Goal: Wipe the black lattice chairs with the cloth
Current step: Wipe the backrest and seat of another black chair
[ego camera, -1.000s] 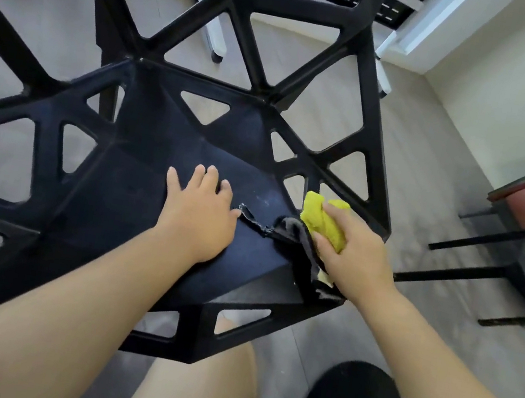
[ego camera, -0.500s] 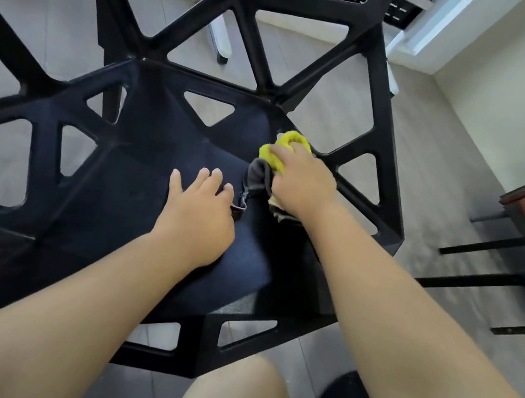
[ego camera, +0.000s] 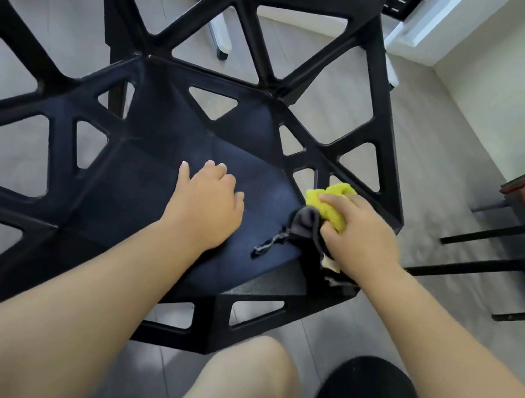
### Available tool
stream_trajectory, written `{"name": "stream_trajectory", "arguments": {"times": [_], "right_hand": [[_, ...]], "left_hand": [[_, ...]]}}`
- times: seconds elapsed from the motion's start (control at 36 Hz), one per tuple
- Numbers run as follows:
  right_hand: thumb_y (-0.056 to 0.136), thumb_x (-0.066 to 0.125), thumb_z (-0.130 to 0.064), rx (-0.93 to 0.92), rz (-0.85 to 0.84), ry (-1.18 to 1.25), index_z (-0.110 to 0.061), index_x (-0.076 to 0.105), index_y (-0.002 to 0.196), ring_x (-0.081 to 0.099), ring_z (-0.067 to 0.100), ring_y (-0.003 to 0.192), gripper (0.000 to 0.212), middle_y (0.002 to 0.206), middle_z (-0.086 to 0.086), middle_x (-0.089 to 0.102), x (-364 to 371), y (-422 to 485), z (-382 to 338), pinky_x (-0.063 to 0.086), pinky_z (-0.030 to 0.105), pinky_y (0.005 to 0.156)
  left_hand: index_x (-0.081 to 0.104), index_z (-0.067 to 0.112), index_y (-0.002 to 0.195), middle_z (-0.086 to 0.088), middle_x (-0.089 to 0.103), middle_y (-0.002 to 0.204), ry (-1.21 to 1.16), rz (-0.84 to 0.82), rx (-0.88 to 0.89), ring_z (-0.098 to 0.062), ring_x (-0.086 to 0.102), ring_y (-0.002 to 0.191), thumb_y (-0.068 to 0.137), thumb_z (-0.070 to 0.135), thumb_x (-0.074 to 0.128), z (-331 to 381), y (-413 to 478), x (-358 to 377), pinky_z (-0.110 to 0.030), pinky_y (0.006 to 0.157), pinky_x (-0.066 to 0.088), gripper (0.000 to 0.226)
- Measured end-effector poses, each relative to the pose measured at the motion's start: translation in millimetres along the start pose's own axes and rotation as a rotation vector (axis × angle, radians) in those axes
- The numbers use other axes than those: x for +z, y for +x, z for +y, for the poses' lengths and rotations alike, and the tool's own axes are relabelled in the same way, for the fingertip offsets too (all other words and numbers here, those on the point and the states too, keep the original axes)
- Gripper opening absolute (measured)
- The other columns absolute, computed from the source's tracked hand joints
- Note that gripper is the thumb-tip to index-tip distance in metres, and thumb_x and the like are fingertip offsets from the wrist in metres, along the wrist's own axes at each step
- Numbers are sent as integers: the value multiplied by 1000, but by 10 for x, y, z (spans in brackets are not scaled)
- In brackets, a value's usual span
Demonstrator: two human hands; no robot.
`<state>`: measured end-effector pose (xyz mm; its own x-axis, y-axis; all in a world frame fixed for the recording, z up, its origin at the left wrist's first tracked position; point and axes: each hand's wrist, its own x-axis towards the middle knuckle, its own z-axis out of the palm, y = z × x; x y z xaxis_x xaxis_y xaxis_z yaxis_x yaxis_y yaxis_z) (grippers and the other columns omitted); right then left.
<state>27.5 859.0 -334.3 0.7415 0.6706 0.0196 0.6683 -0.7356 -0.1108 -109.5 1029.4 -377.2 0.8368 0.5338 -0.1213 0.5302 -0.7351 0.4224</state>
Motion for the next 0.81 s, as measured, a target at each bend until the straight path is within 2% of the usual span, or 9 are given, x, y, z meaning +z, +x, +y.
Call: {"name": "stream_trajectory", "arguments": {"times": [0.06,0.19,0.31,0.39,0.47,0.56,0.64,0.69,0.81], "right_hand": [[83,54,-24,58,36,59,-41,57,121,52,22,112,42,132,-12,48,92,-25,-106,48,36,83],[89,53,-42,-169,-91,203,-46,58,120,48,13,117,31,129,-16,50,223,-112,-638,43,30,93],[86,56,-52,-259,-101,186,-41,58,122,50,16,118,38,131,-12,50,195,-188,-657,45,35,93],[82,55,-51,-307,96,158,-32,66,111,62,26,96,36,114,-2,61,193,-329,-276,53,35,73],[86,52,-44,-168,304,11,-28,63,113,61,38,79,33,114,7,60,146,-386,340,53,40,60],[86,49,-42,38,423,-7,-21,61,121,58,42,83,43,122,13,57,105,-409,649,52,45,64],[84,54,-38,155,471,128,-19,62,122,57,38,99,43,126,13,55,188,-418,429,48,42,77],[83,56,-41,89,426,211,-20,64,118,56,33,101,41,121,10,58,286,-495,164,47,37,80],[86,55,-41,-188,318,225,-24,67,114,60,31,88,35,114,4,63,371,-619,10,50,36,75]], "left_hand": [[49,6,128,-8,38,143,14,0,5,-22,21,140,101,25,24,7,-7,-1,-51,114,9,41],[49,4,126,-10,44,138,-76,19,-15,-25,28,137,99,10,26,-47,-11,-10,-49,113,15,36],[59,3,93,-11,59,107,-352,129,-54,-29,48,114,99,19,34,-58,-11,-44,-44,114,15,31],[61,9,111,-4,58,121,-210,146,51,-23,47,120,96,31,44,-42,-29,11,-42,113,17,31],[53,13,130,0,47,140,-151,128,242,-18,41,130,95,35,48,33,-59,23,-33,108,28,42],[48,22,136,9,41,145,-76,53,393,-9,30,137,96,38,45,105,-57,26,-24,108,25,43],[44,31,138,16,34,148,-42,-60,381,-3,21,140,98,42,37,93,-43,31,-23,108,25,42],[44,33,137,18,34,147,-36,-83,364,-2,22,139,99,42,35,75,-36,37,-25,108,28,41],[51,30,133,14,42,143,-27,-78,354,-5,29,136,98,38,37,117,-24,23,-28,105,34,37]]}}
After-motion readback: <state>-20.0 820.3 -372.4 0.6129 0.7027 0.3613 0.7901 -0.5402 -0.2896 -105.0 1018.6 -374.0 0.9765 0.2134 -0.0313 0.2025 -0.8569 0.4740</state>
